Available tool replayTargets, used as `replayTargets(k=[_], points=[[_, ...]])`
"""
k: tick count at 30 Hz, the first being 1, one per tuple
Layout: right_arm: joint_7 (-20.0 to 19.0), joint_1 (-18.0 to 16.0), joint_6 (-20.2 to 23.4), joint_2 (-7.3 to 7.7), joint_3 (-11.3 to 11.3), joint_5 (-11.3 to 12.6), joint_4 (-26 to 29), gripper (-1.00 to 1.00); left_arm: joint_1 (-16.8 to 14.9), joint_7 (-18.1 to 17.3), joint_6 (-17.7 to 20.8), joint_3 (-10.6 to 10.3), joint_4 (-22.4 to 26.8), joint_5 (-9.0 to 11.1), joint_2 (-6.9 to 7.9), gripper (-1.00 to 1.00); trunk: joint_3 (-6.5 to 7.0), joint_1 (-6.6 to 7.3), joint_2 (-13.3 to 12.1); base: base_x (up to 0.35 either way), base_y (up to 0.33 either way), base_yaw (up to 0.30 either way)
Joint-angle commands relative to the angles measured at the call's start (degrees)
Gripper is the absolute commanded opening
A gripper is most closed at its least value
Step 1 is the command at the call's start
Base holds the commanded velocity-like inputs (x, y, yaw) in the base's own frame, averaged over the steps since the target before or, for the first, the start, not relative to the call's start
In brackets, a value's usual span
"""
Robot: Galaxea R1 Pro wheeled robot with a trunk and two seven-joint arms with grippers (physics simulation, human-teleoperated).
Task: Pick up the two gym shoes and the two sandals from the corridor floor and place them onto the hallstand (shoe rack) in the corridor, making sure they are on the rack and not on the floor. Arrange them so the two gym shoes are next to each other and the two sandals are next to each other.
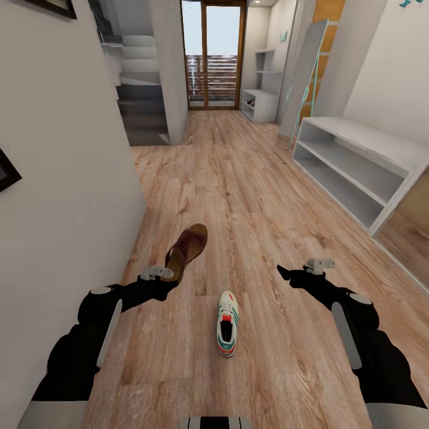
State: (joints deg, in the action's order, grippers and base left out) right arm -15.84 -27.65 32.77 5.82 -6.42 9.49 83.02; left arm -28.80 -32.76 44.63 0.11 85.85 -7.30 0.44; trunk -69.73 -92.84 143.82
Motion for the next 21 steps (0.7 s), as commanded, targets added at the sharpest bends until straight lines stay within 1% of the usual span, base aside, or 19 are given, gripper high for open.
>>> replayTargets(k=[1,3,10,11,12,16,19,21], points=[[-0.11,-0.03,0.36,-0.04,-0.04,0.25,-0.28,1.0,-0.37,-0.83,0.2,0.03,0.07,-0.62,0.01,-1.0,-0.05,0.01,0.02,0.0,0.0,0.0],[-0.09,-0.03,0.36,-0.12,0.11,0.1,-0.93,1.0,-1.01,-1.47,0.37,0.05,0.09,-0.62,0.0,-1.0,-0.05,0.01,0.02,0.0,0.0,0.0],[0.17,-0.03,-0.28,-0.46,2.37,-0.07,-3.18,1.0,-3.27,-3.72,0.6,0.12,0.11,-0.6,0.0,-1.0,-0.05,0.01,0.02,0.0,0.0,0.0],[0.18,-0.03,-0.32,-0.78,8.38,-0.08,-11.42,1.0,-8.04,-9.6,0.61,0.12,0.11,-0.59,0.0,-1.0,-0.05,0.01,0.02,0.0,0.0,0.0],[0.18,-0.03,-0.34,-1.07,8.54,-0.08,-11.54,1.0,-8.09,-9.62,0.61,0.13,0.11,-0.57,0.0,-1.0,-0.05,0.01,0.02,0.0,0.0,0.0],[0.25,-0.03,-0.41,-4.08,9.05,-0.39,-11.9,1.0,-8.24,-9.7,0.63,0.15,0.11,-0.54,0.0,-1.0,-0.05,0.01,0.02,0.0,0.0,0.0],[0.27,-0.03,-0.42,-5.02,9.21,-0.95,-11.97,1.0,-8.29,-10.49,0.63,0.14,0.11,-0.28,0.01,-1.0,-0.05,0.01,0.02,0.0,0.0,0.0],[0.27,-0.03,-0.43,-5.28,9.26,-1.13,-11.98,1.0,-8.43,-11.62,0.63,0.16,0.11,0.16,0.03,-1.0,-0.05,0.01,0.02,0.0,0.0,0.0]])
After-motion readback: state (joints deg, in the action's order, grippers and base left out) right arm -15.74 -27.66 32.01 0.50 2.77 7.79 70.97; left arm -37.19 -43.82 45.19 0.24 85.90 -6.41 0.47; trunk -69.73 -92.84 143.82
